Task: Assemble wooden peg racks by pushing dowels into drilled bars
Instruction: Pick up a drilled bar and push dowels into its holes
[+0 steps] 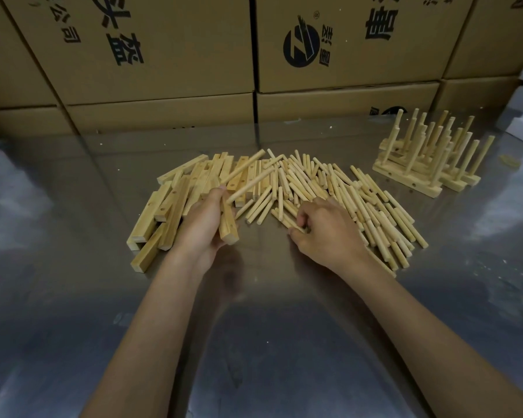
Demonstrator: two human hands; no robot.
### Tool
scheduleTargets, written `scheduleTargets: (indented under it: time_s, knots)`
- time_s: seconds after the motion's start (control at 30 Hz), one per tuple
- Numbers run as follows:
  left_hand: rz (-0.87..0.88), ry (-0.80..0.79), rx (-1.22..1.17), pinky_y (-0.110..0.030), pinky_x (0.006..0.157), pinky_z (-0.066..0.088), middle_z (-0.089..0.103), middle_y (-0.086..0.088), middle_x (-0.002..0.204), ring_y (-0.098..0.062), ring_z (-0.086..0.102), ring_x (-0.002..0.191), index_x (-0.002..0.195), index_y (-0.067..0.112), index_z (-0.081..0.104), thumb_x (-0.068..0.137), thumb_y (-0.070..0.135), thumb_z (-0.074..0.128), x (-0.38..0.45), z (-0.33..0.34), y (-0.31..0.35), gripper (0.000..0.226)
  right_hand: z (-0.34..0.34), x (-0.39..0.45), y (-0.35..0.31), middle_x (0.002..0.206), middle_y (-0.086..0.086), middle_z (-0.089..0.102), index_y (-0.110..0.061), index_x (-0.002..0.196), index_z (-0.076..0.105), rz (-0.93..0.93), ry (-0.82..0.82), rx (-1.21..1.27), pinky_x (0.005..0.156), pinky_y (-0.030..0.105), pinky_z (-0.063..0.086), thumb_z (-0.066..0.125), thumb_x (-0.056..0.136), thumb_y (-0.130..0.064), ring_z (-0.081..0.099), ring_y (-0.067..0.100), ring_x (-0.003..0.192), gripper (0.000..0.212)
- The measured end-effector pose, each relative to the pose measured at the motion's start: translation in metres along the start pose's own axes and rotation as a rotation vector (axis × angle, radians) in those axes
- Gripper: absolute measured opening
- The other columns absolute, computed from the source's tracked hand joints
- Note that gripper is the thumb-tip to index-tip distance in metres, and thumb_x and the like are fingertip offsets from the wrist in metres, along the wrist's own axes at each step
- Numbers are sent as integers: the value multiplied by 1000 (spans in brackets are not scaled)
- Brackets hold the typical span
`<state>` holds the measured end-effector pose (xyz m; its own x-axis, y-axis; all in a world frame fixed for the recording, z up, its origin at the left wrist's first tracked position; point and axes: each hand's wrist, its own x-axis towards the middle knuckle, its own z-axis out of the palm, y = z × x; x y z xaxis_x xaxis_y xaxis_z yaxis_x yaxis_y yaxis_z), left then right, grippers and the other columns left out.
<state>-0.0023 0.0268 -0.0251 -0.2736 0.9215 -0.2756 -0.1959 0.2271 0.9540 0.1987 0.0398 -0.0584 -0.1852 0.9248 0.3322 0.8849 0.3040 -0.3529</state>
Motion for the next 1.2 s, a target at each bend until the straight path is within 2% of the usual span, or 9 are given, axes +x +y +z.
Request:
scheduleTargets:
  time_s: [0.2,0.33,0.43,0.6,0.67,0.77,0.9,1.1,1.2]
  knots:
    - [-19,-97,-37,-21,39,34,52,3,58,-11,47,46,105,22,59,105,44,46,1,-1,-2,26,-9,-3,5,94,-4,55,-22,84,58,86,-134,-9,76,28,33,69,87,-43,44,14,98,24]
    - [-13,-119,-12,-20,37,32,49,2,55,-12,45,43,113,25,56,105,45,43,0,-1,-2,25,-11,-2,6,91,-5,54,-20,86,59,138,-206,53,77,28,33,71,87,-44,43,15,100,26]
    - [-34,-79,23,-22,35,31,51,1,58,-13,47,44,108,22,58,103,52,45,0,0,-2,33,-16,-2,7,81,-9,54,-21,82,61,181,-242,160,67,29,34,74,86,-40,50,13,90,24]
    - [-26,-22,5,-24,35,37,54,1,57,-15,51,46,102,20,64,101,57,46,2,1,-2,42,-34,-1,7,75,1,67,-21,84,64,218,-156,503,52,27,45,76,85,-30,57,9,58,15]
    - [1,-24,-5,-25,35,37,56,1,63,-14,50,46,106,24,66,101,56,45,3,0,-1,39,-44,-1,4,76,4,71,-18,89,65,164,-179,652,56,34,48,75,88,-22,58,16,59,10]
    - [34,-12,-4,-25,37,35,60,1,65,-16,48,48,116,26,65,103,54,43,2,-1,-1,38,-52,-6,-5,78,7,73,-17,97,72,19,-248,799,77,53,54,72,90,-14,64,42,82,8]
    - [68,-11,22,-23,40,31,55,9,51,-11,45,43,108,26,65,103,56,42,0,1,1,39,-48,-13,-23,88,3,73,-23,101,77,-135,-253,776,71,42,52,71,91,-17,62,32,84,14]
    - [98,-25,33,-21,40,31,48,8,55,-6,43,41,111,29,63,103,53,41,-4,1,3,34,-40,-17,-34,88,-6,71,-20,100,78,-225,-109,738,65,39,45,70,90,-9,54,29,75,17]
    - [100,-39,17,-19,41,30,48,12,49,-3,45,38,113,28,63,104,52,42,-7,6,1,33,-36,-19,-37,88,-10,66,-14,100,76,-264,-57,703,59,24,41,69,90,-4,50,20,68,16]
